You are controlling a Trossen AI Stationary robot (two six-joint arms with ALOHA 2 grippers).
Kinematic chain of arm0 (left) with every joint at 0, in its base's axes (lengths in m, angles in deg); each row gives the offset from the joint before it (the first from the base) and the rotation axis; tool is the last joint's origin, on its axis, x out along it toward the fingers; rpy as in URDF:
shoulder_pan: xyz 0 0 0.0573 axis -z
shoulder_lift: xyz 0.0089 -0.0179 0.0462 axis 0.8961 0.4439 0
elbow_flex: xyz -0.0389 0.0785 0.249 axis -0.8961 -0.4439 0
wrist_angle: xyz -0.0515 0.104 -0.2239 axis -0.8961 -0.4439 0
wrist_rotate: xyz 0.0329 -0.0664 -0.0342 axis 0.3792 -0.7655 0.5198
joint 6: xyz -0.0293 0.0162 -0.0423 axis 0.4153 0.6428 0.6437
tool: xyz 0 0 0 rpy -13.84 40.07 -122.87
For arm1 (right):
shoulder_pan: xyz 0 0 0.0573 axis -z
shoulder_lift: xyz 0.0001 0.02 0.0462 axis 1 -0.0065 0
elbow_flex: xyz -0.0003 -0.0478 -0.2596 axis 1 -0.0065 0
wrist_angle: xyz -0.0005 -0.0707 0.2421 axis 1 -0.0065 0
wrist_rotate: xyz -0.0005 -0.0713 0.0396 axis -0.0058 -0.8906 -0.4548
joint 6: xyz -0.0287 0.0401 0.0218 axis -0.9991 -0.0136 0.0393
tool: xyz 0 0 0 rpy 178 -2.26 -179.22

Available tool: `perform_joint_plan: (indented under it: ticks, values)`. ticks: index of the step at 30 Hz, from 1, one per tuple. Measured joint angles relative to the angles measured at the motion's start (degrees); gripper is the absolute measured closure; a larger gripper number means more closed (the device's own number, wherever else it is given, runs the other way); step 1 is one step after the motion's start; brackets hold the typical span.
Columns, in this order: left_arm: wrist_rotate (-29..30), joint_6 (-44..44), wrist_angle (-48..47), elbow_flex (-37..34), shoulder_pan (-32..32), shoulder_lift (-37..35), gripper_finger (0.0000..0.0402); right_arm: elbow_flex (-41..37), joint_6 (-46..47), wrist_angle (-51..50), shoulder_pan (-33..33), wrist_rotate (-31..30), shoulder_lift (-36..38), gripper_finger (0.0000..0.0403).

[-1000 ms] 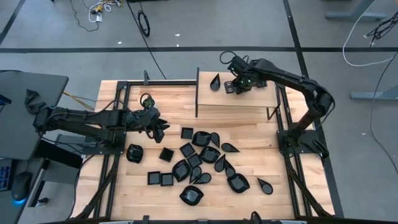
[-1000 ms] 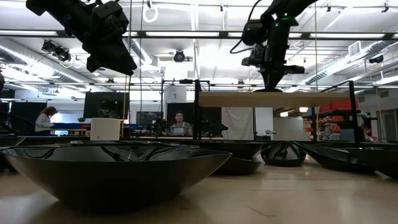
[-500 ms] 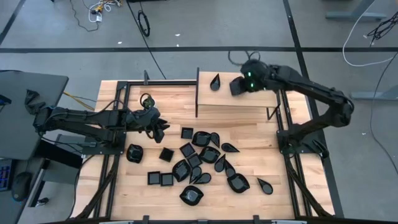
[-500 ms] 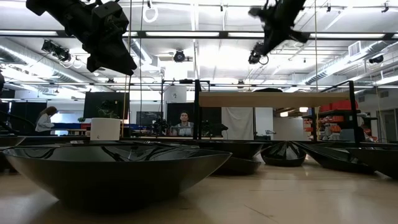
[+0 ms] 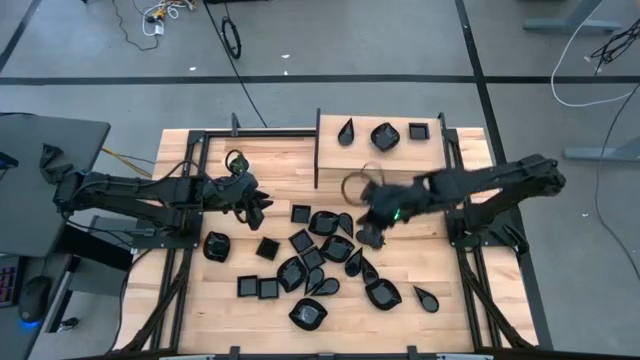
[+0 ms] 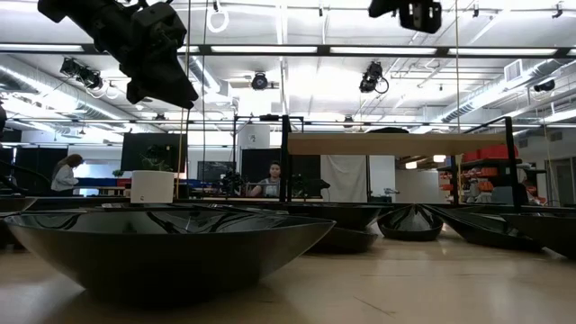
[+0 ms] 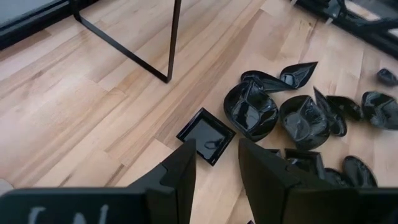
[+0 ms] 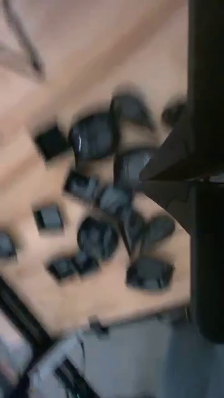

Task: Pick & Place Mini shaped plates
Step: Stack the drop-shaped plate on top of the drop-shaped plate on the shelf

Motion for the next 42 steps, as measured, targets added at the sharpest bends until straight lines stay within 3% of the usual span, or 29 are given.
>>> perform_joint_plan:
  ticks: [6,13,17,30,38,42]
  values:
    - [-2.17,-1.35,0.14,-0.04,-0.01,0.00,0.0276,-6.52,-2.89,8.48,-5.03,3.46,-3.72,0.0345]
    - [-9.43,-1.14,-0.16,-0.04,0.07,0.00,0.0276,-6.34,-15.39,13.40,-6.95,8.43,-13.90,0.0254]
    - [-11.27,0.67,-0.61,-0.04,0.07,0.00,0.0276,-5.67,-12.50,13.68,-4.61,7.17,-18.17,0.0225]
    - [-11.21,1.86,-1.12,-0.04,0.04,0.00,0.0276,-5.93,-10.64,15.93,7.51,3.62,-23.68,0.0223]
    - [-8.80,8.63,-16.09,-0.04,0.04,0.00,0.0276,-6.03,-11.90,21.44,9.53,3.60,-23.99,0.0229]
    - [-6.91,10.74,-21.70,-0.04,0.04,0.02,0.0276,-7.33,-6.63,22.30,9.98,4.37,-24.37,0.0229]
